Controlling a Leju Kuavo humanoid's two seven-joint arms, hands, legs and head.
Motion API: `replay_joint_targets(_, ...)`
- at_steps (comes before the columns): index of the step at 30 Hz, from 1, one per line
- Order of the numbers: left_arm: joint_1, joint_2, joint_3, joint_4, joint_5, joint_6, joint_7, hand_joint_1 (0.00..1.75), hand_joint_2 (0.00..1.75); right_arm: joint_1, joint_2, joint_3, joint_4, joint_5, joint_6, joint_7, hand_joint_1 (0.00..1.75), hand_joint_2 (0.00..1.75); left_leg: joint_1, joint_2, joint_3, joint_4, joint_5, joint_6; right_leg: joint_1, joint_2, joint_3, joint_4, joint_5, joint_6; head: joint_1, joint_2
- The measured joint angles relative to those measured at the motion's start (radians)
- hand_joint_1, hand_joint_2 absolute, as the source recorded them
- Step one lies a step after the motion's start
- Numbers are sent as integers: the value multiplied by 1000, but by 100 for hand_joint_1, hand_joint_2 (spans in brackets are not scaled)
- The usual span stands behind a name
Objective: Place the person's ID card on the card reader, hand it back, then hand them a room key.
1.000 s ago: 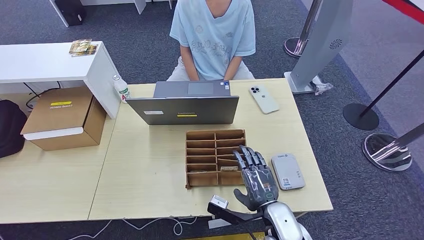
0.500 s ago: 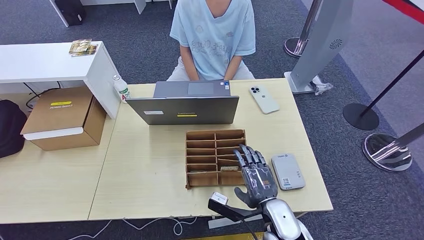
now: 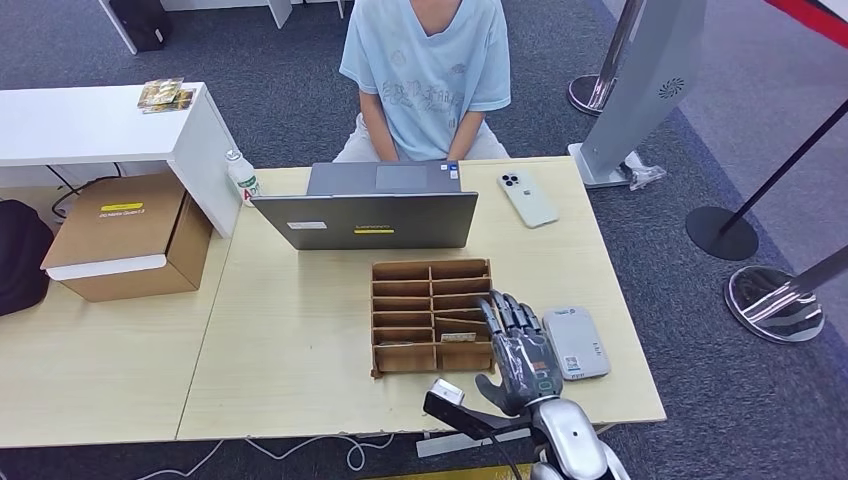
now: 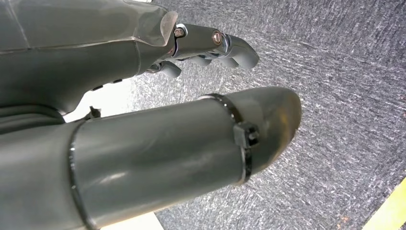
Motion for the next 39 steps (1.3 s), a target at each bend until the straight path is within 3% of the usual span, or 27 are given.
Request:
replay_joint_targets(20,0,0,-9,0,0,3,-2,0,0,2,0,-14,5,-18,-14,-10,0,175,0,0,0,0,0,0,0,0,0,0,0,0,0,0)
replay_joint_targets(39,0,0,-15,0,0,6,-4,0,0,-20,0,-8,9,-34,-23,-21,16,175,0,0,0,0,0,0,0,0,0,0,0,0,0,0)
